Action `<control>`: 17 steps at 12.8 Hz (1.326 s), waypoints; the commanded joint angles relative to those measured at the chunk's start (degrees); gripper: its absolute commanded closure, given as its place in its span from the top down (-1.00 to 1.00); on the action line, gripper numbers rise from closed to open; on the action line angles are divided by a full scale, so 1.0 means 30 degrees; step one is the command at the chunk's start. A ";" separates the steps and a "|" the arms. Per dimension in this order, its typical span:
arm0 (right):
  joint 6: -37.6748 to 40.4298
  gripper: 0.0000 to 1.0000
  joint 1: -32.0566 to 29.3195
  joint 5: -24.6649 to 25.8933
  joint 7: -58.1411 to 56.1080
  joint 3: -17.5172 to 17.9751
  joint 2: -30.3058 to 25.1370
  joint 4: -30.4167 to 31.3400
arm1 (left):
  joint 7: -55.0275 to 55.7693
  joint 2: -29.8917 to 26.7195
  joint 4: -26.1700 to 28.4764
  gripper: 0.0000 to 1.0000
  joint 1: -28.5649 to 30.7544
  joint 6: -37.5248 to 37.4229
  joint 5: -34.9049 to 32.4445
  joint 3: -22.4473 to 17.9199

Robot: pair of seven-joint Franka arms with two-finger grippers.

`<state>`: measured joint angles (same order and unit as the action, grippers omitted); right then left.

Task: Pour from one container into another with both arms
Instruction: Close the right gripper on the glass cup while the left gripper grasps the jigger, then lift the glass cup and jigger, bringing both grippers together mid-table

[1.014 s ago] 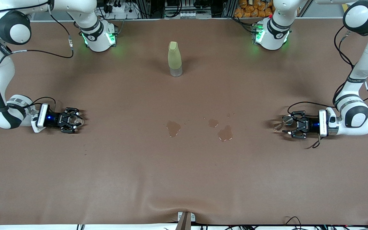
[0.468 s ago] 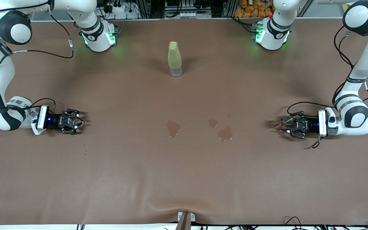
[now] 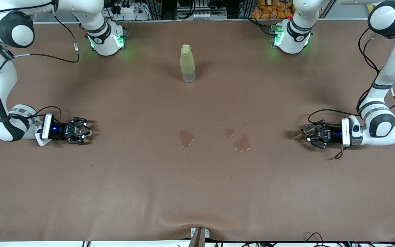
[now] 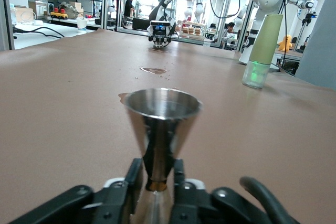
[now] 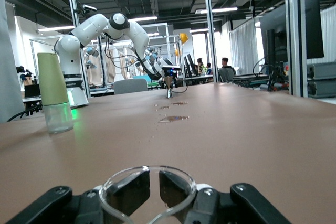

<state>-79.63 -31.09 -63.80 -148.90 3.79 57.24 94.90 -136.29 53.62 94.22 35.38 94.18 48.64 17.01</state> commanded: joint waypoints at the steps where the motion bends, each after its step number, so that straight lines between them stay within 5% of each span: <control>1: 0.0087 -1.00 0.1016 -0.0675 0.1782 0.0025 -0.0593 -0.0024 | -0.0624 -0.0644 0.0351 -0.69 -0.0160 0.0305 0.0281 -0.0016; 3: 0.0059 -1.00 0.1543 -0.0675 0.3429 0.0025 -0.1179 -0.0023 | -0.0946 -0.1170 0.0089 -0.87 -0.0482 0.0305 0.0048 0.0361; 10: 0.0058 -1.00 0.3623 -0.1964 0.3462 0.0491 -0.1767 -0.0024 | -0.1944 -0.1436 -0.0763 -0.87 -0.1125 0.0624 -0.0161 0.4727; 17: -0.2518 -1.00 0.5848 -0.3633 0.3637 0.2045 -0.2966 0.0412 | 0.0313 -0.1261 -0.0617 -0.87 -0.5369 0.3929 0.3527 0.4789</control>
<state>-85.90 -15.03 -72.56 -138.75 9.59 50.62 93.61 -136.16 50.07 91.75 21.92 102.71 55.99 31.34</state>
